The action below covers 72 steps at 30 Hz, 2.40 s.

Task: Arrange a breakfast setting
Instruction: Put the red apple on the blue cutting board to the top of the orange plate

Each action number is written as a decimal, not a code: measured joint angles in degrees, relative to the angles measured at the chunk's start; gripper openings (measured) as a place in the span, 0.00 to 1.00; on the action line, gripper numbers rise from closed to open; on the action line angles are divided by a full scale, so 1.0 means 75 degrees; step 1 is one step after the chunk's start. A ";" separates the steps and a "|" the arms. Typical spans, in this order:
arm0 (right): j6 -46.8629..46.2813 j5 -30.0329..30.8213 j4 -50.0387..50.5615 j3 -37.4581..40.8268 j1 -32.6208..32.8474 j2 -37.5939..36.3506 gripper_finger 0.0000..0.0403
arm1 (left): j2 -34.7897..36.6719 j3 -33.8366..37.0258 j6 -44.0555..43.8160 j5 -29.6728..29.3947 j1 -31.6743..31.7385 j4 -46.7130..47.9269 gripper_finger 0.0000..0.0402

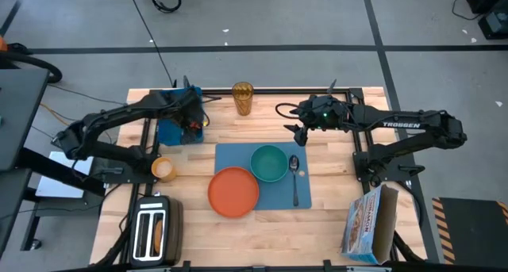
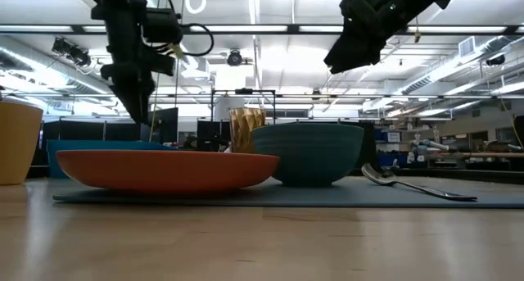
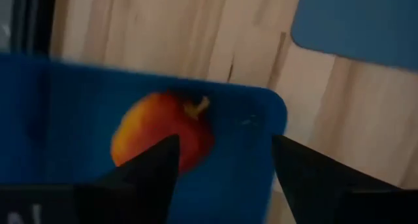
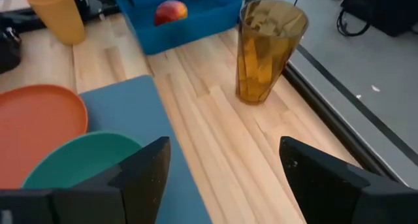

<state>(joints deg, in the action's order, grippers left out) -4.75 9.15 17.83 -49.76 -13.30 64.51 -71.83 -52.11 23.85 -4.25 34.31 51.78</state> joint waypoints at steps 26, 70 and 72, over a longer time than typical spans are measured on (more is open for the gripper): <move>0.0058 -0.0231 0.0181 0.0559 0.0172 0.0006 0.72 | -0.1947 -0.0004 0.1457 -0.0605 -0.0146 -0.1000 0.43; -0.0209 -0.0443 -0.0078 0.0793 0.0168 -0.0006 0.72 | -0.1070 -0.0001 0.1136 -0.1478 -0.0146 0.0031 0.05; -0.0206 -0.0442 -0.0148 0.0793 0.0148 -0.0009 0.72 | -0.0730 -0.0001 0.1089 -0.1480 -0.0146 0.0044 0.05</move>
<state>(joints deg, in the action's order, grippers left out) -6.30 5.83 16.72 -43.81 -12.19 64.45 -77.31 -52.12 32.02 -15.35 33.21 52.11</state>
